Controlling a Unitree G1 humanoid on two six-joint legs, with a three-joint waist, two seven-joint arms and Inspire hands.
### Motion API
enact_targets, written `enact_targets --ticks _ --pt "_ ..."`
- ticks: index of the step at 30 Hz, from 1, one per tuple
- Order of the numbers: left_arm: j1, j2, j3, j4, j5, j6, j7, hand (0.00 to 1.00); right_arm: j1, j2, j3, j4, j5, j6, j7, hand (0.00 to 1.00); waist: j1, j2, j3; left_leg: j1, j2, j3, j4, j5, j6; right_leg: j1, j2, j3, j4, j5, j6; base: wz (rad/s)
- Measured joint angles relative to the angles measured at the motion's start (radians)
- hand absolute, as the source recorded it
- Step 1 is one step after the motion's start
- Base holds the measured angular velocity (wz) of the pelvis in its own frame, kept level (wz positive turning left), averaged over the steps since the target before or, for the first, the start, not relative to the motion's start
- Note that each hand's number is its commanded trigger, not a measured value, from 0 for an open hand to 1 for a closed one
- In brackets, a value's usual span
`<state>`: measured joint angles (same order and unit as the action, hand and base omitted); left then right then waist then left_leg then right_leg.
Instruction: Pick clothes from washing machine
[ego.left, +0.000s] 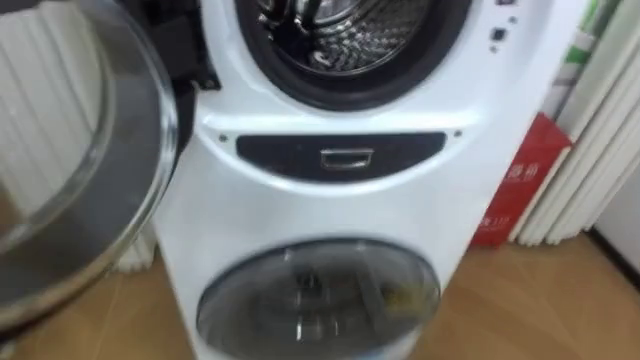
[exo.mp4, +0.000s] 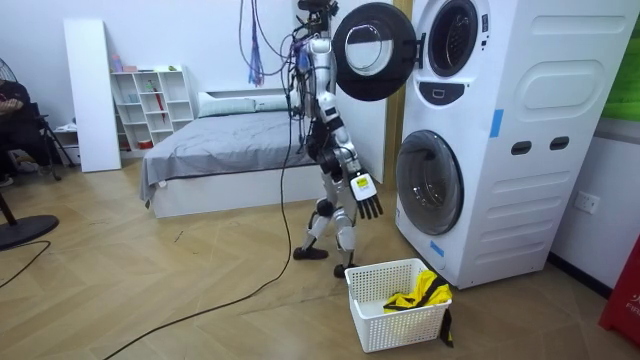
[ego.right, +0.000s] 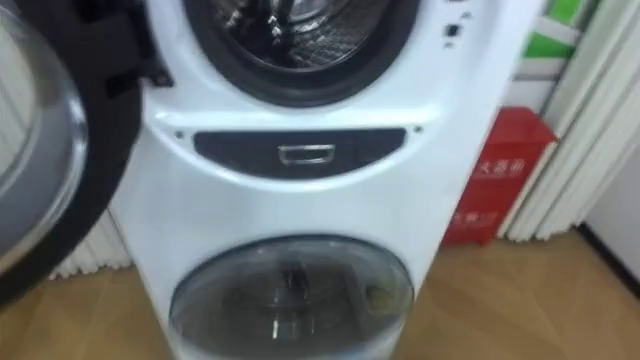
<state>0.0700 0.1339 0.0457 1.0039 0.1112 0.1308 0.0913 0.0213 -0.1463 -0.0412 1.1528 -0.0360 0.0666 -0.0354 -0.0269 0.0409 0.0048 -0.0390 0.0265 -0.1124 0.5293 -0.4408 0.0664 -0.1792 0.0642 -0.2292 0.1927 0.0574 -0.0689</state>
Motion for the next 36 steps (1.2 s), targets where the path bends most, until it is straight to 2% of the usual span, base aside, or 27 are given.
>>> enact_targets --ticks 1,2,3,4,5,6,7,8,9,10,11,12,13,14,16,19,23,24,27,29,30,33,36 --pt "0.021 -0.003 -0.020 -0.003 -0.020 -0.011 -0.001 0.00 -0.001 -0.011 0.000 0.008 0.014 -0.001 -0.010 0.00 0.006 0.004 -0.0026 0.008 -0.003 0.034 -0.015 0.012 0.004 0.004 -0.016 -0.004 0.003 0.009 -0.002 0.34" --pt "0.027 -0.001 -0.024 -0.001 -0.031 -0.014 -0.003 0.00 -0.002 -0.015 0.000 0.009 0.014 -0.001 -0.013 0.00 0.007 0.007 0.0015 0.011 -0.006 0.054 -0.024 0.021 0.005 0.004 -0.026 -0.006 0.006 0.011 -0.001 0.16" --pt "0.045 0.005 -0.029 0.005 -0.043 -0.027 -0.004 0.00 -0.001 -0.018 -0.003 0.009 0.014 -0.002 -0.017 0.00 0.009 0.006 0.0048 0.022 -0.011 0.093 -0.048 0.039 0.006 0.004 -0.041 0.001 0.009 0.017 0.004 0.03" --pt "0.063 0.010 -0.028 0.024 -0.046 -0.037 -0.004 0.00 0.000 -0.021 0.000 0.006 0.011 -0.001 -0.017 0.00 0.020 -0.001 0.0054 0.034 -0.024 0.108 -0.074 0.058 0.009 0.004 -0.055 0.008 0.004 0.023 0.017 -0.03" --pt "0.067 0.011 -0.027 0.039 -0.053 -0.038 -0.004 0.00 0.001 -0.024 -0.001 0.005 0.011 -0.001 -0.017 0.00 0.024 -0.005 0.0040 0.034 -0.028 0.111 -0.083 0.065 0.012 0.006 -0.061 0.010 -0.007 0.024 0.034 -0.05" --pt "0.079 0.010 -0.028 0.057 -0.066 -0.044 -0.004 0.00 0.001 -0.028 -0.001 0.004 0.017 -0.001 -0.017 0.00 0.031 0.009 0.0013 0.032 -0.025 0.111 -0.096 0.078 0.022 0.012 -0.063 0.024 -0.014 0.029 0.091 0.28" --pt "0.088 0.013 -0.026 0.073 -0.071 -0.051 -0.003 0.00 0.007 -0.028 -0.003 0.004 0.038 -0.001 -0.018 0.00 0.022 0.020 0.0066 0.032 -0.011 0.115 -0.098 0.086 0.019 0.013 -0.081 0.029 0.103 -0.045 0.084 0.52" --pt "0.089 0.016 -0.027 0.077 -0.071 -0.051 0.000 0.00 0.014 -0.031 -0.003 0.004 0.044 0.000 -0.018 0.00 0.017 0.015 0.0056 0.034 -0.001 0.132 -0.102 0.091 0.010 0.022 -0.101 0.031 0.177 -0.102 0.072 0.94" --pt "0.092 0.022 -0.026 0.077 -0.073 -0.055 0.013 0.00 0.030 -0.031 0.000 0.004 0.060 0.000 -0.017 0.00 0.016 0.000 0.0008 0.052 0.013 0.184 -0.131 0.110 -0.013 0.061 -0.151 0.051 0.297 -0.211 0.092 1.01" --pt "0.102 0.024 -0.018 0.075 -0.075 -0.061 0.016 0.00 0.041 -0.027 0.006 0.007 0.066 -0.001 -0.016 0.00 0.023 -0.029 0.0002 0.070 0.012 0.226 -0.155 0.125 -0.038 0.109 -0.195 0.081 0.347 -0.288 0.120 0.87" --pt "0.105 0.024 -0.015 0.075 -0.076 -0.062 0.015 0.00 0.044 -0.027 0.013 0.008 0.066 -0.002 -0.016 0.00 0.028 -0.043 -0.0010 0.077 0.010 0.246 -0.156 0.128 -0.046 0.124 -0.206 0.096 0.343 -0.316 0.135 0.29" --pt "0.118 0.021 -0.006 0.074 -0.072 -0.062 0.013 0.00 0.040 -0.026 0.022 0.007 0.060 -0.004 -0.015 0.00 0.062 -0.067 0.0007 0.075 -0.006 0.258 -0.145 0.126 -0.059 0.132 -0.205 0.136 0.286 -0.360 0.121 -0.30" --pt "0.133 -0.002 0.001 0.077 -0.069 -0.059 0.008 0.00 0.027 -0.034 0.021 0.005 0.047 -0.013 -0.016 0.00 0.084 -0.033 -0.0029 0.067 0.001 0.236 -0.137 0.126 -0.064 0.148 -0.171 0.148 0.232 -0.339 0.139 -0.48" --pt "0.141 -0.007 0.012 0.077 -0.069 -0.058 0.007 0.00 0.023 -0.032 0.021 0.005 0.043 -0.018 -0.016 0.00 0.090 -0.022 -0.0045 0.069 -0.001 0.216 -0.148 0.131 -0.061 0.159 -0.160 0.148 0.202 -0.323 0.132 -0.35" --pt "0.155 0.000 0.060 0.077 -0.076 -0.057 0.013 0.00 0.022 -0.010 0.042 0.004 0.051 -0.026 -0.003 0.00 0.089 -0.029 -0.0079 0.102 -0.002 0.203 -0.229 0.171 -0.062 0.194 -0.137 0.140 0.117 -0.272 0.110 -0.06" --pt "0.156 0.001 0.073 0.077 -0.092 -0.058 0.016 0.00 0.018 -0.008 0.062 0.008 0.058 -0.033 0.003 0.00 0.093 -0.036 -0.0095 0.120 0.003 0.213 -0.282 0.191 -0.065 0.221 -0.125 0.140 0.056 -0.242 0.106 -0.09" --pt "0.151 -0.001 0.073 0.076 -0.138 -0.077 0.017 0.00 0.017 -0.008 0.063 0.014 0.069 -0.046 -0.010 0.00 0.092 -0.046 -0.0044 0.128 0.008 0.212 -0.298 0.192 -0.066 0.235 -0.115 0.139 0.026 -0.233 0.103 -0.01" --pt "0.150 -0.001 0.072 0.076 -0.165 -0.083 0.017 0.00 0.017 -0.008 0.068 0.014 0.076 -0.053 -0.019 0.00 0.093 -0.046 -0.0064 0.122 0.010 0.210 -0.299 0.192 -0.067 0.235 -0.114 0.136 0.026 -0.233 0.103 0.00" --pt "0.145 -0.004 0.073 0.072 -0.216 -0.095 0.028 0.00 0.021 -0.008 0.069 0.014 0.085 -0.064 -0.021 0.00 0.089 -0.052 0.0005 0.121 0.010 0.198 -0.300 0.192 -0.067 0.243 -0.114 0.113 0.007 -0.231 0.101 0.09" --pt "0.137 -0.004 0.077 0.072 -0.242 -0.095 0.037 0.00 0.027 -0.008 0.069 0.014 0.084 -0.065 -0.020 0.00 0.089 -0.051 0.0009 0.126 0.009 0.192 -0.301 0.192 -0.067 0.258 -0.115 0.103 -0.008 -0.231 0.101 0.10" --pt "0.135 -0.005 0.079 0.070 -0.267 -0.095 0.044 0.00 0.028 -0.008 0.068 0.014 0.084 -0.064 -0.020 0.00 0.091 -0.047 0.0043 0.138 0.009 0.191 -0.307 0.192 -0.067 0.269 -0.114 0.100 -0.012 -0.231 0.101 0.09" --pt "0.120 -0.013 0.149 0.040 -0.320 -0.095 0.059 0.00 0.027 -0.008 0.055 0.009 0.060 -0.065 -0.017 0.00 0.093 -0.034 0.0056 0.157 0.012 0.193 -0.318 0.192 -0.067 0.288 -0.113 0.089 -0.026 -0.231 0.101 0.03" --pt "0.104 -0.009 0.234 -0.037 -0.374 -0.093 0.090 0.00 0.024 -0.009 0.020 -0.019 0.037 -0.072 -0.009 0.00 0.091 -0.019 0.0071 0.157 0.013 0.189 -0.323 0.192 -0.068 0.290 -0.112 0.079 -0.027 -0.232 0.101 0.07"
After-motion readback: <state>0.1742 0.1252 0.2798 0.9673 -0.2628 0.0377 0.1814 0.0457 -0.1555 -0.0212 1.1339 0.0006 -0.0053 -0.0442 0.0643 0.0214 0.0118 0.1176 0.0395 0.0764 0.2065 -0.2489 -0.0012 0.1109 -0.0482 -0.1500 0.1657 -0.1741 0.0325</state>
